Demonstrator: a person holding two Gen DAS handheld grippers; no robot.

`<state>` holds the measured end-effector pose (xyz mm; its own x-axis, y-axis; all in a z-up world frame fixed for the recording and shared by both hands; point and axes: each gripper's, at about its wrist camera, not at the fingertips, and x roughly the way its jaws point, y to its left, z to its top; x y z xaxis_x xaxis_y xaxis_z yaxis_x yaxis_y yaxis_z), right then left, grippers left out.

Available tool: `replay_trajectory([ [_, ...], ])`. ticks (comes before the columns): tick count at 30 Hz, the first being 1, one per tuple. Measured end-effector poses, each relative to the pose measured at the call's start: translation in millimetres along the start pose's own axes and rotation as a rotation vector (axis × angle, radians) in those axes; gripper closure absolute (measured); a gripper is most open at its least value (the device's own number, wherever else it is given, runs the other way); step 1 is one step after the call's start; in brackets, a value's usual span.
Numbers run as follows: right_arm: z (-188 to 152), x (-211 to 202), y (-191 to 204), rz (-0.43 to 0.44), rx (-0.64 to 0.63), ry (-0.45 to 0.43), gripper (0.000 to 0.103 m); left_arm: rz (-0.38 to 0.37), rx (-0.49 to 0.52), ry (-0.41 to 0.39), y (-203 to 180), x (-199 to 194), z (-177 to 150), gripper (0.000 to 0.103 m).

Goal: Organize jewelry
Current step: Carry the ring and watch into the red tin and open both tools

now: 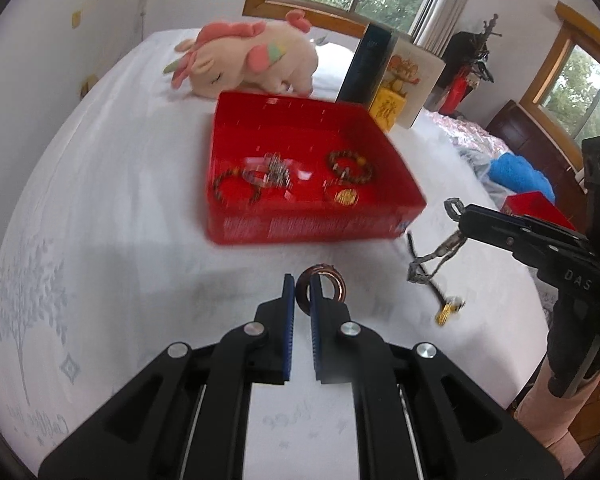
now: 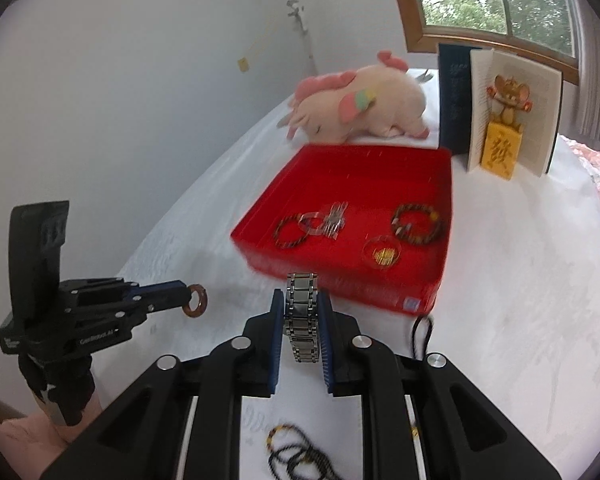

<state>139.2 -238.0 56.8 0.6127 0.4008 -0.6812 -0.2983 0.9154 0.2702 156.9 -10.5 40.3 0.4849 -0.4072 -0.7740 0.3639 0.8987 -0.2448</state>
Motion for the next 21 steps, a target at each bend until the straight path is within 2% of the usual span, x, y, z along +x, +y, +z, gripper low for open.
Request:
replay_trajectory([
  [6,39,8,-15,-0.025,0.028,-0.049,0.087,-0.006,0.010,-0.018,-7,14,46,0.097],
  [11,68,36,-32,-0.066,0.057,-0.049,0.087,-0.020,-0.004,0.001,-4,47,83,0.097],
  [21,94,127,-66,-0.112,0.099,0.080,0.087,0.012,-0.056,0.104,23,132,126,0.097],
])
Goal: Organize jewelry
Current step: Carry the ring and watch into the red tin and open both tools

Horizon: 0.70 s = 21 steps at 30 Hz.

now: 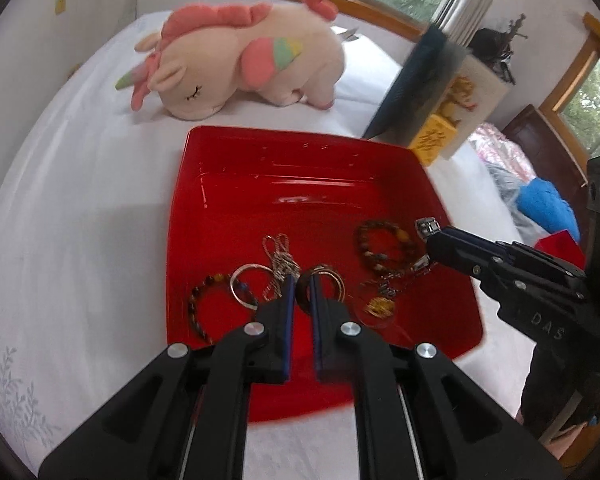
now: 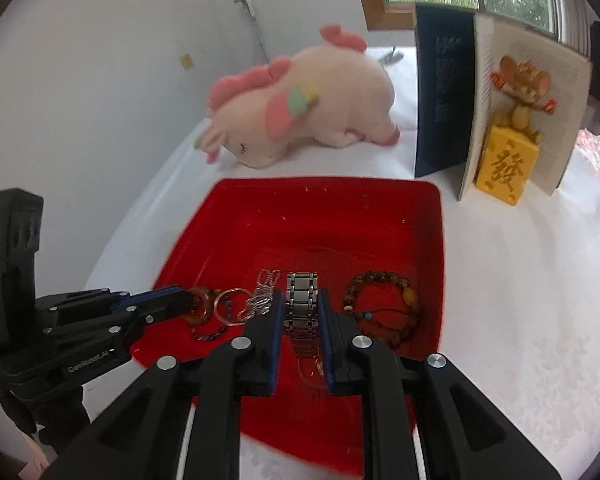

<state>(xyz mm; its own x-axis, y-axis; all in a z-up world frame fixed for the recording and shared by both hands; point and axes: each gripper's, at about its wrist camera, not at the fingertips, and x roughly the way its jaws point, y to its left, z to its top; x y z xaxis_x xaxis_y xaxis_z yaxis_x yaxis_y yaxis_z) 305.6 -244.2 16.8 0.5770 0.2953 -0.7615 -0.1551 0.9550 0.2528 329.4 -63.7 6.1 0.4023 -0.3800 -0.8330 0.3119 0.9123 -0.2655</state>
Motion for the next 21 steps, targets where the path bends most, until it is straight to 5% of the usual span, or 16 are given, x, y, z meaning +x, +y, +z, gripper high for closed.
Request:
replay_trajectory([
  [16,23,55,-12,-0.058,0.024,0.042,0.085,0.052,-0.016,0.061,25,59,33,0.094],
  [21,22,46,-16,-0.044,0.037,0.019,0.084,0.071,0.002,0.027,20,48,30,0.077],
])
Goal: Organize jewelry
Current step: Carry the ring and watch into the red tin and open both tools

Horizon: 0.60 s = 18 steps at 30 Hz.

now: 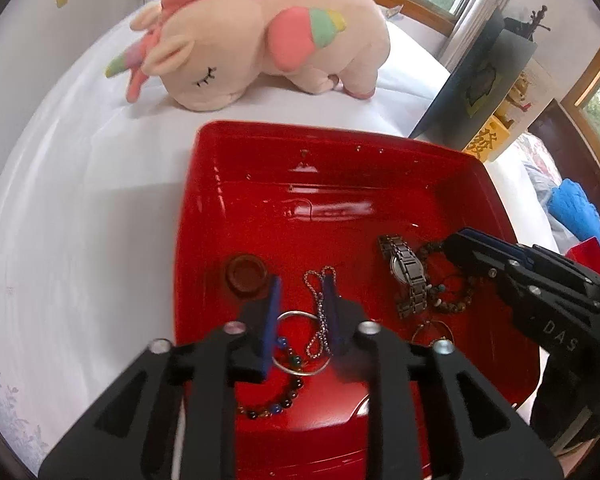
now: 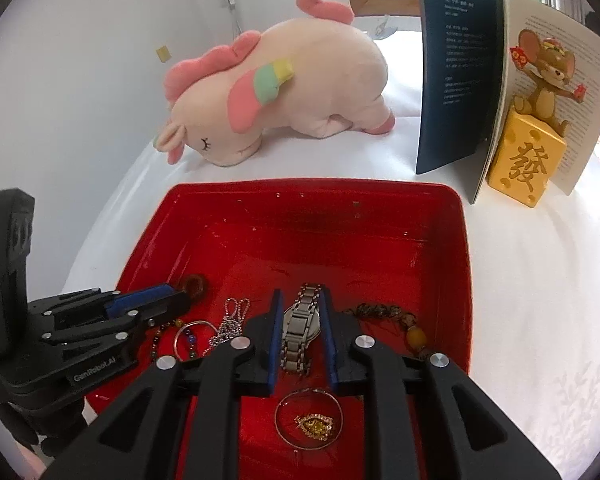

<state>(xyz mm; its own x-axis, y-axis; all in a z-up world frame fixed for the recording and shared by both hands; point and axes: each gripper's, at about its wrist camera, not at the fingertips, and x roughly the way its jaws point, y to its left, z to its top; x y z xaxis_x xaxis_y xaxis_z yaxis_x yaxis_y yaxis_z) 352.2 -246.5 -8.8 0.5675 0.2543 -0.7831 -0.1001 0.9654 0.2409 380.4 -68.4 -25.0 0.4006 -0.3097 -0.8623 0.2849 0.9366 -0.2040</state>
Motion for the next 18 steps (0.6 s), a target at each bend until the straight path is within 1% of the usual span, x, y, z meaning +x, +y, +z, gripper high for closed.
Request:
replay_trajectory([
  [4,-5,-12,1,0.007,0.000,-0.014,0.084,0.002,-0.007,-0.012,1,-12,-7,0.077],
  [6,-8,-20,2,0.009,0.002,-0.021,0.084,0.015,-0.005,-0.020,-1,-20,-13,0.076],
  [8,-11,-27,5,0.011,-0.002,-0.030,0.084,0.029,-0.005,-0.028,-3,-26,-19,0.070],
  [11,-20,-39,9,0.009,-0.010,-0.036,0.084,0.044,0.000,-0.040,-7,-38,-31,0.068],
  [15,-39,-58,13,0.004,-0.019,-0.040,0.084,0.051,0.020,-0.064,-17,-58,-55,0.066],
  [18,-57,-72,16,-0.001,-0.032,-0.044,0.084,0.063,0.032,-0.083,-24,-72,-71,0.063],
])
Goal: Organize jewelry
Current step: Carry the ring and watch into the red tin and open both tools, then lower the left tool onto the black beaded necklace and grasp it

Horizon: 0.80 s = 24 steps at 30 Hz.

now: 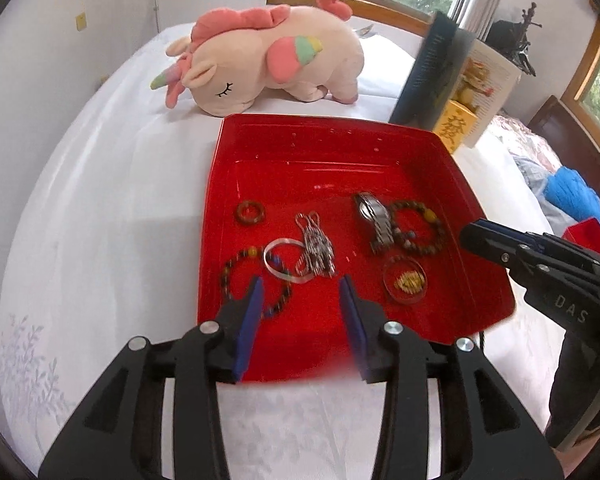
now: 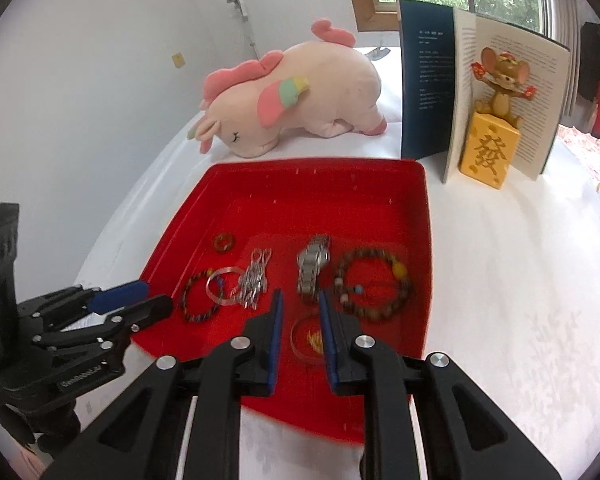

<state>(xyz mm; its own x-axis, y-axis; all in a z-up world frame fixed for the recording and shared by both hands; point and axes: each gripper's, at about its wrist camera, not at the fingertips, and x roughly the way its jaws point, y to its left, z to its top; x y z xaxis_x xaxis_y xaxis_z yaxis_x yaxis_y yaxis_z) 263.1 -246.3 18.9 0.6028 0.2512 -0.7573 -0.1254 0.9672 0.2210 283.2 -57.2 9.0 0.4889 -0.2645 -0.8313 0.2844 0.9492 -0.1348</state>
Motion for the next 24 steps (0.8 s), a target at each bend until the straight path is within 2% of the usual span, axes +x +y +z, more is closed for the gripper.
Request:
replay_trajectory([
  [5,-34,-25,3,0.005,-0.015,-0.020,0.084,0.006,0.022,-0.056,-13,-32,-34,0.054],
  [9,-61,-42,2,0.015,-0.020,-0.031,0.082,0.014,0.032,-0.094,-23,-53,-59,0.052],
  [13,-90,-62,-1,0.021,-0.020,-0.054,0.073,0.014,0.051,-0.124,-35,-68,-80,0.041],
  [17,-111,-73,-7,0.017,-0.010,-0.058,0.069,-0.007,0.062,-0.124,-44,-76,-98,0.033],
  [24,-144,-87,-28,-0.019,0.038,-0.058,0.053,-0.058,0.051,-0.088,-49,-79,-124,0.022],
])
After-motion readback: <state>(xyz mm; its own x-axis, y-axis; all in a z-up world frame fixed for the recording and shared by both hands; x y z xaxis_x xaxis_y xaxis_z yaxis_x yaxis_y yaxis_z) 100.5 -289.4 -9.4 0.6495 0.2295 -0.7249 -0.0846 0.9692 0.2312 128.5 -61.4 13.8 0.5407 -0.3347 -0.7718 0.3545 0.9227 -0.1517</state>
